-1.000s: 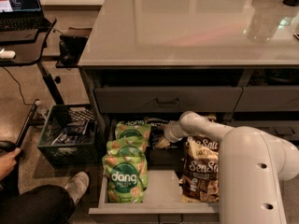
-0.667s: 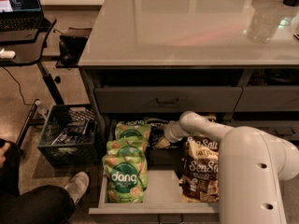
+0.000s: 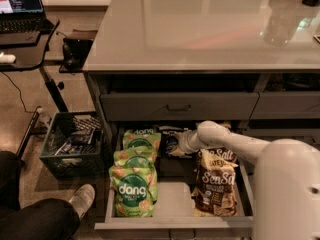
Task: Pick blue chip bag from middle drawer and place on counter
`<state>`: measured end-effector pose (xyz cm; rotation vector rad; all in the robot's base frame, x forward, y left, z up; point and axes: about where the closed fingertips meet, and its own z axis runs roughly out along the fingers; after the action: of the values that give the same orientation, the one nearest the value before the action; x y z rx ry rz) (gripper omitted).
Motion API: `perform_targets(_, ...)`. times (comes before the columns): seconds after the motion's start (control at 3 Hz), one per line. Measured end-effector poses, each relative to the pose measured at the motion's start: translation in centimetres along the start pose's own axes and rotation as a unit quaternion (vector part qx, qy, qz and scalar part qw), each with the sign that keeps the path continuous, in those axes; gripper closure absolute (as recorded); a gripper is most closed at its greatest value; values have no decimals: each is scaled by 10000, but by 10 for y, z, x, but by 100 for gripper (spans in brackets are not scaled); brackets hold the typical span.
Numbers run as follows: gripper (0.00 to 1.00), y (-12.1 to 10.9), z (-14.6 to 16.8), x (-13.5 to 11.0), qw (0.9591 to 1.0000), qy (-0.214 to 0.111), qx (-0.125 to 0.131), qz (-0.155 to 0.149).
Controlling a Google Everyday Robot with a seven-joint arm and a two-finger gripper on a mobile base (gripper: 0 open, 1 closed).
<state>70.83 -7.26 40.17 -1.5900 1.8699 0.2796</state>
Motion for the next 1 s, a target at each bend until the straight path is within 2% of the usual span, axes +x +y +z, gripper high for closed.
perform_targets(0.33,100,21,-26,-18,9994,-208,151,-217)
perform_targets(1.0,100,44,-58,-47,9977,-368,229,-526)
